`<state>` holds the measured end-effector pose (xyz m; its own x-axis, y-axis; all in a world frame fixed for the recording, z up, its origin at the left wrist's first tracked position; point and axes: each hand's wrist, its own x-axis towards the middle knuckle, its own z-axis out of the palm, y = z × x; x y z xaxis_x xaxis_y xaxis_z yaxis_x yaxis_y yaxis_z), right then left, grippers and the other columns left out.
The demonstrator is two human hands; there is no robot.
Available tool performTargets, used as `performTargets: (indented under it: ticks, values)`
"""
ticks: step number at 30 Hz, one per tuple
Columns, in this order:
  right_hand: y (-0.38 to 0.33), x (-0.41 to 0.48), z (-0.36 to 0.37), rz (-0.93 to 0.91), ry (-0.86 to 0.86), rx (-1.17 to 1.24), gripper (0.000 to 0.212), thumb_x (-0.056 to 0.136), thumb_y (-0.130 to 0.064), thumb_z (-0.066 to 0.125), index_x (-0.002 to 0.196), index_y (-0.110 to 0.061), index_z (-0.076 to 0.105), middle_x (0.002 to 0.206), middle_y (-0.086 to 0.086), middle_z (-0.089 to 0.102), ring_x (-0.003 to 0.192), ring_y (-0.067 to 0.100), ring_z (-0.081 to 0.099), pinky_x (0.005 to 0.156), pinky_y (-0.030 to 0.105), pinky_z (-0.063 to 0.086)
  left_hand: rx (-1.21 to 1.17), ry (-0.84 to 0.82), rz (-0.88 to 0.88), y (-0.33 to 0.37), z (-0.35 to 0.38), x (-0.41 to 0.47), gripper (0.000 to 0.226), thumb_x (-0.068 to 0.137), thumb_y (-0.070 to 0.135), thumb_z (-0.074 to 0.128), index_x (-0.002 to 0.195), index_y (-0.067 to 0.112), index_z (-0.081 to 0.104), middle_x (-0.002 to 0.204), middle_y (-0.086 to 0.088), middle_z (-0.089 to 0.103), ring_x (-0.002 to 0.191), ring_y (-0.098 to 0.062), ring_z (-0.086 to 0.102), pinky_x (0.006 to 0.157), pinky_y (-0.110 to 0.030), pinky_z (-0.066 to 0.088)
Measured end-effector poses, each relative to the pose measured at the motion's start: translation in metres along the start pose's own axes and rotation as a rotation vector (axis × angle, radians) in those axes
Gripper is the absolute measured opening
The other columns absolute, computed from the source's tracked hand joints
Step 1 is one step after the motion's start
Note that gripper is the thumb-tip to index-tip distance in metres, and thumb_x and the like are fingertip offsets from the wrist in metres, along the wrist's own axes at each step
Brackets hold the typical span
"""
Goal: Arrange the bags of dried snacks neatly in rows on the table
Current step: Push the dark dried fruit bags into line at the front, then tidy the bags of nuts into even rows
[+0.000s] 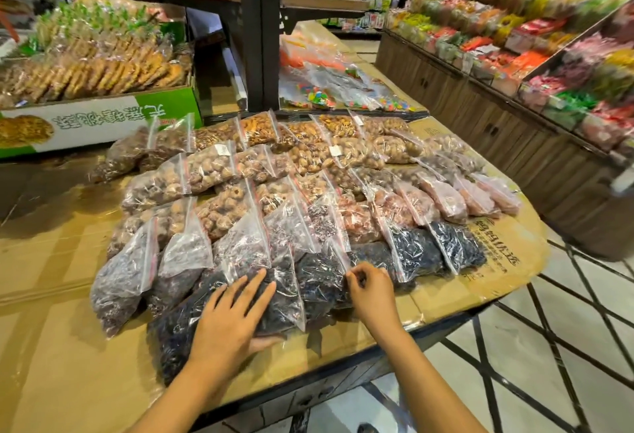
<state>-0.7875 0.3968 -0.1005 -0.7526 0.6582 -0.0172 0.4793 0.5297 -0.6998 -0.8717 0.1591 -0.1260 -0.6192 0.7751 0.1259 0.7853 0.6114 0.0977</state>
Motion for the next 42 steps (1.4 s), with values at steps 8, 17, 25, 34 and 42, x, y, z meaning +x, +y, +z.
performTargets:
  ticks: [8,17,25,34,42]
  values:
    - [0.046,0.028,-0.067,-0.238,0.321,-0.178,0.039,0.086,-0.032,0.065,0.115,-0.009,0.055,0.113,0.006,0.055,0.109,0.017,0.035,0.09,0.033,0.035,-0.114,0.211,0.116,0.091,-0.025,0.05,0.094,0.076,0.078,0.044,0.146,0.016,0.029,0.15,-0.015,0.034,0.136,-0.031,0.029,0.115,-0.043,0.014]
    - [0.18,0.108,-0.186,0.057,-0.105,-0.156,0.113,0.061,-0.075,0.061,0.148,-0.014,0.022,0.152,0.009,0.028,0.14,0.03,0.018,0.113,0.047,0.021,-0.007,-0.167,0.083,0.215,0.013,0.207,0.113,0.07,0.083,0.045,0.15,0.026,-0.01,0.159,-0.011,-0.008,0.146,-0.032,-0.004,0.118,-0.048,0.004]
    - [0.224,0.192,-0.199,-0.277,-0.542,-0.308,0.128,0.05,-0.072,0.073,0.151,-0.026,0.01,0.159,0.003,0.013,0.145,0.024,0.007,0.118,0.047,0.018,0.035,-0.21,-0.123,0.24,0.03,0.228,0.101,0.067,0.084,0.042,0.149,0.028,0.023,0.158,-0.009,0.015,0.138,-0.037,0.026,0.109,-0.054,0.028]
    - [0.237,0.199,-0.186,-0.388,-0.45,-0.092,0.112,0.042,-0.083,0.065,0.136,-0.026,0.04,0.132,-0.009,0.038,0.128,0.012,0.031,0.113,0.042,0.03,0.012,-0.238,-0.153,0.242,0.016,0.227,0.09,0.058,0.07,0.071,0.133,0.024,0.051,0.145,-0.01,0.043,0.122,-0.032,0.048,0.096,-0.049,0.042]
    - [0.24,0.2,-0.185,-0.409,-0.472,-0.047,0.106,0.05,-0.068,0.077,0.138,-0.025,0.037,0.129,-0.017,0.03,0.125,0.001,0.022,0.11,0.027,0.023,-0.229,-0.244,-0.116,0.226,0.012,0.233,0.1,0.058,0.091,0.046,0.142,0.04,0.029,0.145,0.018,0.026,0.134,-0.006,0.022,0.114,-0.039,0.017]
